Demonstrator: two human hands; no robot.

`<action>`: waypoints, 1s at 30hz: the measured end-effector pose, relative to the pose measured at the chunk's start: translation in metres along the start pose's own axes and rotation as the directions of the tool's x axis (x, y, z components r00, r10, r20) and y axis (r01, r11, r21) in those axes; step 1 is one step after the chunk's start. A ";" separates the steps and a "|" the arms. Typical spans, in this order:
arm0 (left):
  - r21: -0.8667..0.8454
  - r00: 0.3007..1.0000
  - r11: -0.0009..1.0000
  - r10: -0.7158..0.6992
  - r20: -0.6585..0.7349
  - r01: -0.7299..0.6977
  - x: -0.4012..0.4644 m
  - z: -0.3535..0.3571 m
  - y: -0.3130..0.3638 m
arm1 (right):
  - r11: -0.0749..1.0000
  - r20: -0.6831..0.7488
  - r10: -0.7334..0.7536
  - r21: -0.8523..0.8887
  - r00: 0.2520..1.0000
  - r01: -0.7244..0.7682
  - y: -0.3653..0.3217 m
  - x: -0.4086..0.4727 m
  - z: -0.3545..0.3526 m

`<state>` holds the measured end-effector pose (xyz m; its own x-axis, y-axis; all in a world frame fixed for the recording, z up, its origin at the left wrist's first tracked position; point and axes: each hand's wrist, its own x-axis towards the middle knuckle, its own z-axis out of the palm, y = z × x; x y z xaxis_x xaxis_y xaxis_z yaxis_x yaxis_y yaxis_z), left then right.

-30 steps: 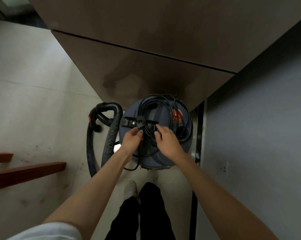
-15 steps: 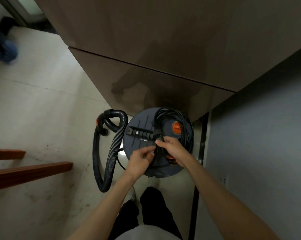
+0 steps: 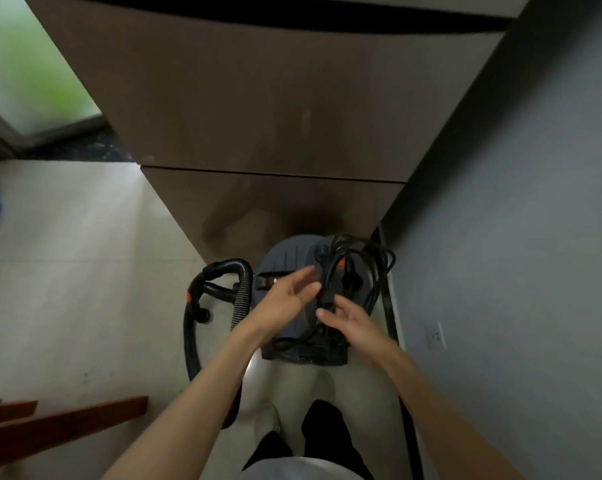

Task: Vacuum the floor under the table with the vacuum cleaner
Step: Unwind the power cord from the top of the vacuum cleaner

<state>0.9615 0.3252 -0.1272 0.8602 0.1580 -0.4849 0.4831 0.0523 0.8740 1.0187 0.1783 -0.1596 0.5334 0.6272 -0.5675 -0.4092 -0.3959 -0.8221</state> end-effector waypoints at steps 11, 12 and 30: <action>-0.101 0.984 0.995 -0.017 -0.180 -0.001 -0.065 -0.018 -0.022 | 0.930 0.042 -0.097 -0.351 0.994 0.105 -0.011 -0.043 0.056; -0.129 0.979 0.992 -0.026 -0.200 0.000 -0.067 -0.017 -0.024 | 0.933 0.030 -0.091 -0.346 0.995 0.096 -0.010 -0.044 0.057; -0.013 0.916 0.999 -0.047 -0.398 0.046 -0.073 0.016 -0.042 | 0.962 -0.110 0.097 0.264 0.989 -0.065 0.011 -0.041 0.037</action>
<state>0.8805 0.2954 -0.1292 0.7001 0.5348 -0.4730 0.5200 0.0720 0.8511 0.9650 0.1734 -0.1440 0.5693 0.5082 -0.6462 -0.6237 -0.2450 -0.7423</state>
